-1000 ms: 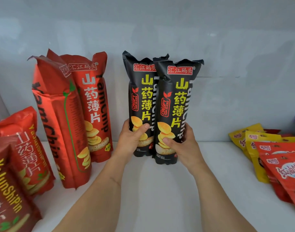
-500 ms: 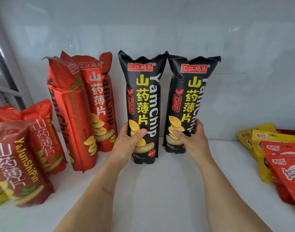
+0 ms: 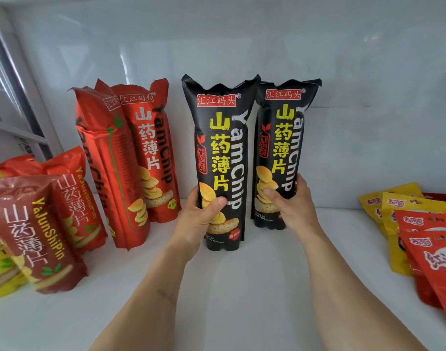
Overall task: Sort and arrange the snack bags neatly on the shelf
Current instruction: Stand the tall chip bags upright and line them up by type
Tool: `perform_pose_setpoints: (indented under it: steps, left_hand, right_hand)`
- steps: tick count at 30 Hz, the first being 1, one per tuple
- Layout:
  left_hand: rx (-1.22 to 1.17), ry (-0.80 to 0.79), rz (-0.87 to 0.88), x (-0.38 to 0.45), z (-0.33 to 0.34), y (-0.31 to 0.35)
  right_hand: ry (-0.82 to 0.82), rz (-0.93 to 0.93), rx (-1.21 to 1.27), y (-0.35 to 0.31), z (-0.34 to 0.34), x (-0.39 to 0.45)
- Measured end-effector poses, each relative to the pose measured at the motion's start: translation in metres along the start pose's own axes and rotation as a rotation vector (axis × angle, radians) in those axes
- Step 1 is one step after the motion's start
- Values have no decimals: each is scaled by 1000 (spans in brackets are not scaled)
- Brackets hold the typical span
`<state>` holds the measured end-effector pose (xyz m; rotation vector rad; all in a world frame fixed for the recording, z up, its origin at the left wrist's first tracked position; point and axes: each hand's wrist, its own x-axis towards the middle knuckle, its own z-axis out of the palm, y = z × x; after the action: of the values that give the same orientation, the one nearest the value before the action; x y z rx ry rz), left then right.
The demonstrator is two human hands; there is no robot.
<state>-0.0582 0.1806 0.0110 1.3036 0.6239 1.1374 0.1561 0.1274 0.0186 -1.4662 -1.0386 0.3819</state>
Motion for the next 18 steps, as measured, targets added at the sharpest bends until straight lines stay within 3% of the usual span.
perform_pose_setpoints:
  steps: [7,18]
  left_hand:
    - [59,-74,32,-8,21,-6]
    - [106,-125,-2,-17,59,-17]
  right_hand:
    - [-119,56,166,-6,-17,-24]
    - [-286,-40,209,-19,-35,-45]
